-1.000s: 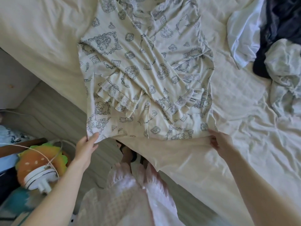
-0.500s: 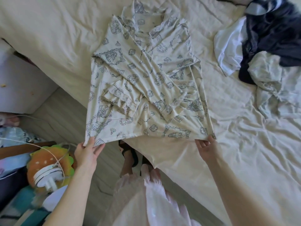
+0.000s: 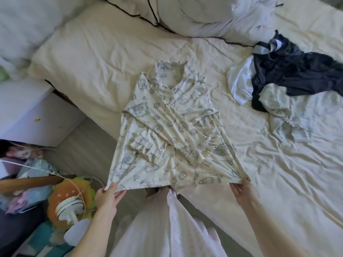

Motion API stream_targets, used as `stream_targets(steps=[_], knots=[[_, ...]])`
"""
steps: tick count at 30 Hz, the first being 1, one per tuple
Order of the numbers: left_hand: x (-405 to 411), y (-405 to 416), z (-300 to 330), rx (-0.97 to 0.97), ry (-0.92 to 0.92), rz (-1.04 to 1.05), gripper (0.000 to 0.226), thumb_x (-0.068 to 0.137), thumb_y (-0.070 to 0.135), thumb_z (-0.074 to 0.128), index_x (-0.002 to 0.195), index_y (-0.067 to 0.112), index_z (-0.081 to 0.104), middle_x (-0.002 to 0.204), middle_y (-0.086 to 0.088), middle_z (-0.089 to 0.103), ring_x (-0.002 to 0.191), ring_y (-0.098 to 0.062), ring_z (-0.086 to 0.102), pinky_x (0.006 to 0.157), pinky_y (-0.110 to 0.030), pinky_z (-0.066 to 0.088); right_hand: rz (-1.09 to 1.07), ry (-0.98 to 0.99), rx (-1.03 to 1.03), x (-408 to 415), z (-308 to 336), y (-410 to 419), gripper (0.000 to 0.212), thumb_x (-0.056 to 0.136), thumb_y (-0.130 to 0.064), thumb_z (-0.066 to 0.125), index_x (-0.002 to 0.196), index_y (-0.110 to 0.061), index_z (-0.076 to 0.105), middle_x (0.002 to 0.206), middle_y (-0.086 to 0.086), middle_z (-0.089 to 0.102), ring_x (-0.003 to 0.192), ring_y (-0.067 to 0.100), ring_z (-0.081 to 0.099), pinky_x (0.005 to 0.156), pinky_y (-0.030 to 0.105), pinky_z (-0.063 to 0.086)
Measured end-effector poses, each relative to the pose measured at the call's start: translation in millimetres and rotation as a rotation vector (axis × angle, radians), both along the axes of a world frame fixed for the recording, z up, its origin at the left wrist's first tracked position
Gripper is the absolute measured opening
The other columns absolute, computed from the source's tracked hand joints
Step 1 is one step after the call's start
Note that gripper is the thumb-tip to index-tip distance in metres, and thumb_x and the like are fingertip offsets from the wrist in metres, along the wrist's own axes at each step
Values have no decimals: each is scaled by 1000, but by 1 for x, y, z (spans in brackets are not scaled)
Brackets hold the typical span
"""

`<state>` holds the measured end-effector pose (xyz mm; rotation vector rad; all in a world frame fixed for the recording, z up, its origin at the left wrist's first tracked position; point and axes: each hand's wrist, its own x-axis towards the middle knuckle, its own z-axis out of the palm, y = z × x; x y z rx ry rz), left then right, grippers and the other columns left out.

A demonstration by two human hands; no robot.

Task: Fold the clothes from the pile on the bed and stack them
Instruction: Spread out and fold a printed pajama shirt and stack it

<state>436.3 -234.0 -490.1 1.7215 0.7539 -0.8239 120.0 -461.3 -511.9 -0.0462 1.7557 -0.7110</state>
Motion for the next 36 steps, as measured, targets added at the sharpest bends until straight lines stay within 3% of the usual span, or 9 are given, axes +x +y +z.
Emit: stream_targets(steps=[2,4,7,10,14,20,26,29,36], knots=[[6,-9,9,-14,-9,-20,32,92,0,55,122,-7,46,117,-24,58,85,-30,63,68,-37,60,31,-7,-33,6,11,-6,30,97,-9,49,126,0,47,128,24,55,95,30,63,86,42,50],[18,-26,18,-39,-41,-26,23,93,0,53,115,-4,47,117,-25,59,91,-32,62,79,-39,55,55,-34,-81,18,21,-19,30,97,-9,51,125,1,47,126,25,55,96,31,63,83,41,50],[40,-60,29,-92,-98,24,23,94,2,53,116,3,46,105,-21,62,80,-27,65,78,-39,53,66,-82,-141,40,34,-46,32,98,-11,48,127,1,45,126,25,55,111,34,59,85,41,50],[64,-91,35,-150,-122,44,33,92,3,56,124,-1,47,90,-17,64,73,-23,66,76,-38,54,93,-126,-194,61,44,-75,28,99,-12,48,124,0,46,119,22,59,102,31,63,87,40,52],[103,-135,36,-215,-118,78,12,93,4,54,102,-4,53,83,-18,63,71,-23,66,75,-36,56,126,-169,-244,91,50,-125,11,99,-13,48,106,-5,50,96,13,61,89,24,64,87,37,53],[177,-208,25,-302,-96,134,7,96,6,49,96,-1,51,88,-17,60,76,-22,64,77,-34,56,76,-182,-293,143,42,-215,37,99,-11,46,135,-5,43,101,10,59,94,21,61,63,30,54],[254,-298,-9,-321,-97,132,7,93,0,52,86,2,53,91,-17,60,79,-24,63,64,-31,58,-74,-234,-263,202,9,-310,14,99,-11,44,110,-8,52,93,5,64,88,20,63,65,31,56],[277,-338,-25,-304,-94,142,8,92,-1,52,85,0,52,89,-17,61,77,-24,63,67,-32,59,-127,-266,-249,227,-14,-345,17,97,-11,48,113,-8,54,91,4,65,86,19,64,74,31,57],[313,-393,-60,-179,-124,140,12,91,-2,55,80,1,53,84,-16,63,75,-23,66,67,-30,59,30,-189,-272,267,-55,-404,11,98,-10,44,90,-9,51,91,5,63,87,17,64,81,30,57]])
